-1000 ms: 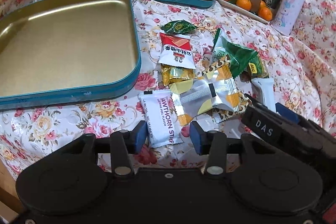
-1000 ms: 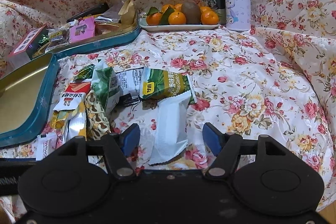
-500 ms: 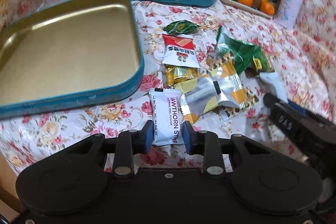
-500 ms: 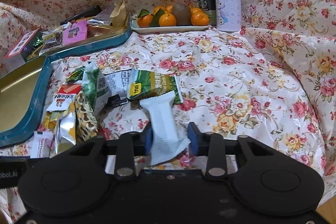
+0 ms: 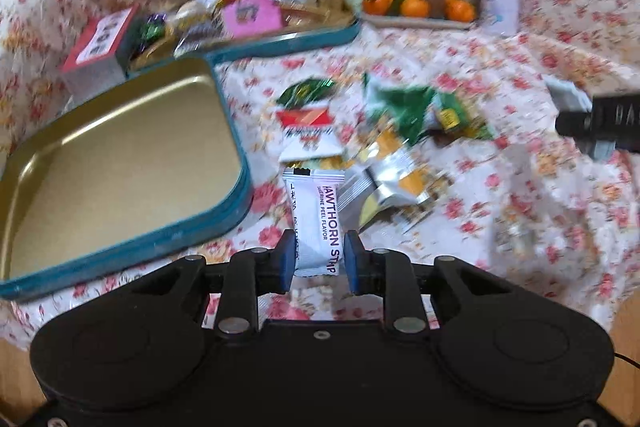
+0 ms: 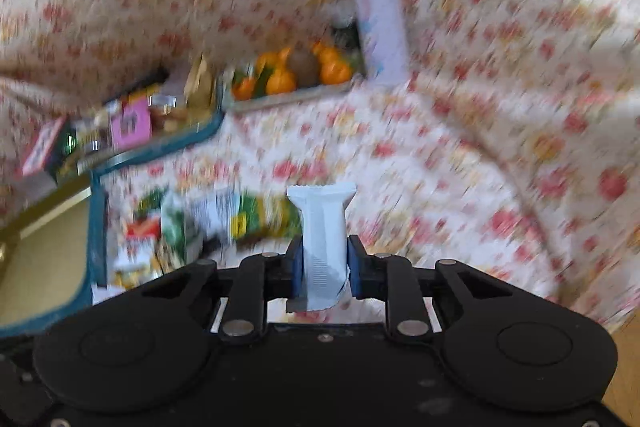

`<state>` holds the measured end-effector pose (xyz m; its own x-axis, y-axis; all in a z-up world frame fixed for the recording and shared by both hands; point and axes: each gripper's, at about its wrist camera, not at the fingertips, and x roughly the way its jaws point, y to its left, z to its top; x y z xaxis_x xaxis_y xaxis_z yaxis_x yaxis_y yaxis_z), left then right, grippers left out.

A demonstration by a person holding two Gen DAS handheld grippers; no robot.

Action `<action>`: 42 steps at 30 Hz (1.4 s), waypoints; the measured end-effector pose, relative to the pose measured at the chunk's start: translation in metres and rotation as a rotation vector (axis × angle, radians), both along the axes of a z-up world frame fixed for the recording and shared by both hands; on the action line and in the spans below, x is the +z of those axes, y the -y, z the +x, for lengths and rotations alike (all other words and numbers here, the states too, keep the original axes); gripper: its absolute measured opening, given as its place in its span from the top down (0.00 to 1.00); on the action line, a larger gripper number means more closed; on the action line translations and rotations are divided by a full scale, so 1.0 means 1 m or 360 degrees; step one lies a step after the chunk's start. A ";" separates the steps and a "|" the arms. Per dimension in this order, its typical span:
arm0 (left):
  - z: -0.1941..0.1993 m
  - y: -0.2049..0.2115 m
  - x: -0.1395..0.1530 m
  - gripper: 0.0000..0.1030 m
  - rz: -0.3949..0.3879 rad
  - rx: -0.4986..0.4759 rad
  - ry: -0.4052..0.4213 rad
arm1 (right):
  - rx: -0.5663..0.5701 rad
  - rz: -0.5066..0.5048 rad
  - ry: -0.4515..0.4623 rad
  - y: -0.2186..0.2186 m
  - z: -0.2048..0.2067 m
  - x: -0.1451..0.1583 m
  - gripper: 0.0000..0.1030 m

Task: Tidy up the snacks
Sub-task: 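Carry both held snack bars over the gold tin tray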

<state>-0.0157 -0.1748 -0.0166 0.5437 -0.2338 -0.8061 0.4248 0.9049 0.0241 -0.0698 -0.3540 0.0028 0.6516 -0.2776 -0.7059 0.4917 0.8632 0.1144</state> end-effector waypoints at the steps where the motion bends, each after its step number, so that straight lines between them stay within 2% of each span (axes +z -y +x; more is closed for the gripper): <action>1: -0.001 0.000 0.004 0.69 -0.0014 -0.0006 0.0008 | -0.0016 0.0003 0.0022 0.002 -0.002 0.009 0.78; 6: -0.009 -0.005 0.021 0.69 -0.0070 -0.0023 0.0073 | -0.0039 0.0001 0.0076 0.001 -0.009 0.030 0.78; 13: -0.012 -0.019 0.036 0.69 -0.0131 -0.0023 0.0112 | -0.0034 0.0008 0.0039 -0.010 -0.015 0.025 0.78; 20: -0.007 -0.043 0.048 0.69 -0.0176 0.0014 0.0130 | 0.0040 -0.0014 0.0065 -0.033 -0.013 0.034 0.78; 25: 0.001 -0.077 0.057 0.69 -0.0222 0.0116 0.0163 | 0.0164 0.0014 0.0131 -0.062 -0.010 0.039 0.78; 27: 0.007 -0.089 0.061 0.69 -0.0192 0.0144 0.0183 | 0.0235 0.0006 0.0158 -0.080 -0.009 0.040 0.78; 31: 0.017 -0.129 0.069 0.69 -0.0244 0.0304 0.0193 | 0.0385 0.0033 0.0222 -0.111 -0.007 0.044 0.78; 35: 0.025 -0.168 0.064 0.69 -0.0254 0.0435 0.0207 | 0.0518 0.0098 0.0276 -0.139 0.000 0.048 0.78; 37: 0.031 -0.188 0.058 0.69 -0.0284 0.0501 0.0172 | 0.0576 0.0137 0.0293 -0.150 0.004 0.049 0.78; 39: 0.038 -0.201 0.055 0.69 -0.0314 0.0502 0.0143 | 0.0629 0.0174 0.0298 -0.159 0.011 0.050 0.78; 42: 0.042 -0.212 0.058 0.69 -0.0344 0.0511 0.0195 | 0.0695 0.0215 0.0285 -0.173 0.024 0.047 0.78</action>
